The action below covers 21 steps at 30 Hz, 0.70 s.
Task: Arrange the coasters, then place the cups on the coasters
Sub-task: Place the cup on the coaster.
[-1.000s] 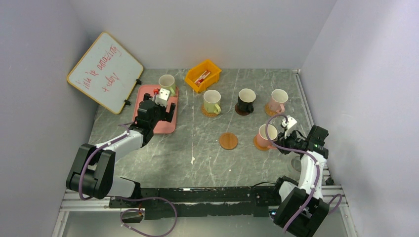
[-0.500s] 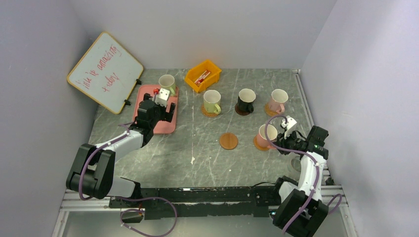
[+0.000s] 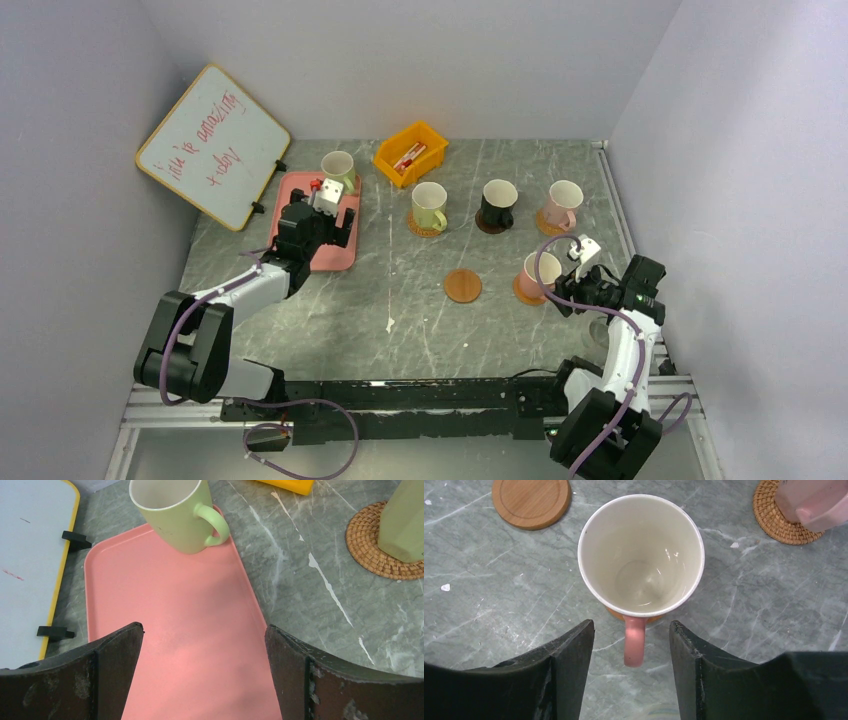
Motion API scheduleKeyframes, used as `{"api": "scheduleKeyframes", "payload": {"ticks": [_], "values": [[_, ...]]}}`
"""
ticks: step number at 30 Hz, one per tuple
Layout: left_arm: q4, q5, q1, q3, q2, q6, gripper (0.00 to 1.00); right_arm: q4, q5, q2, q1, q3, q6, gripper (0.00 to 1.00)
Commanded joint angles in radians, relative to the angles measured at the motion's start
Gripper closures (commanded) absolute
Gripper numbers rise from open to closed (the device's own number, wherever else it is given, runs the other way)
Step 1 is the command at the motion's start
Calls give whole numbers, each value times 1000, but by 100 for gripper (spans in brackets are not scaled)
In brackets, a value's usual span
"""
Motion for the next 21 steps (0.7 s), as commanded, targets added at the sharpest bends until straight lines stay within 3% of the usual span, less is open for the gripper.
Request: {"api": "scheduleKeyframes", "payload": {"ticks": [1,4,7,21], "values": [[32,17,6,35,2,-5,4,-10,-19,-11,-5,50,-30,37],[32,16,5,35,1,-5,4,-23,-15,-18,-5,63,-30,28],[34,16,5,35,1,-5,4,-26,-3,-37,-5,75,-9,2],[38,9,6,32,-6,-11,4,-127,39,-108,-5,216,54,0]]}}
